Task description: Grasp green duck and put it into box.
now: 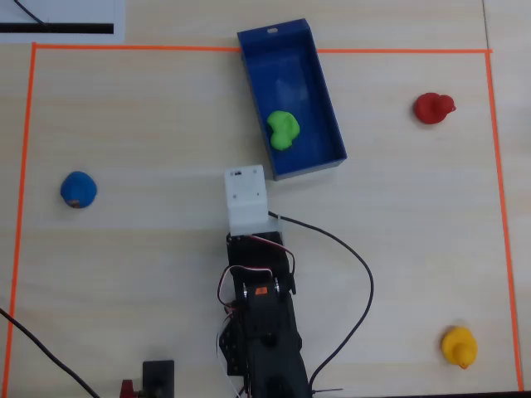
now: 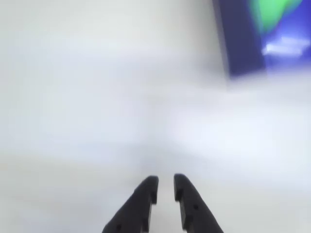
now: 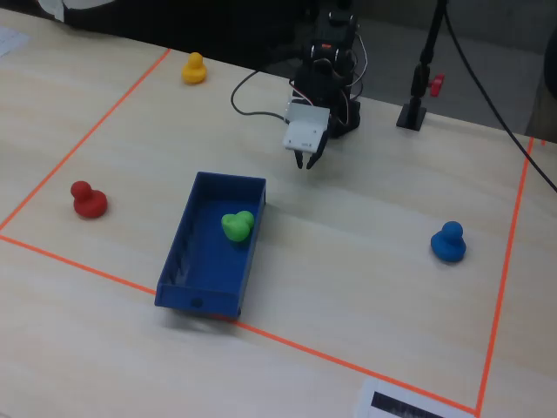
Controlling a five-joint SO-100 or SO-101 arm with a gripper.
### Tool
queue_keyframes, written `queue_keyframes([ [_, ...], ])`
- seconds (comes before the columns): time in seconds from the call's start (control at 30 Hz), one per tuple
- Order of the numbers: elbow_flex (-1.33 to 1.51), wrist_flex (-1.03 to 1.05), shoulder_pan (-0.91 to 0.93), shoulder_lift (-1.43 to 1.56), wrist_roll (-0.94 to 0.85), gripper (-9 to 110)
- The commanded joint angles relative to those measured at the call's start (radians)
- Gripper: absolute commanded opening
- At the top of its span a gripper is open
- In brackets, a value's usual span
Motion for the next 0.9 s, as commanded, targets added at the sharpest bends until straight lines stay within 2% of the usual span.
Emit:
queue_keyframes([
  [0.0, 0.037, 0.135, -0.005, 0.035, -0.014, 0],
  [0.33, 0.038, 0.183, 0.032, 0.035, -0.023, 0],
  [0.47, 0.038, 0.183, 0.046, 0.035, -0.025, 9],
  [0.87, 0.038, 0.183, 0.055, 0.037, -0.025, 9],
])
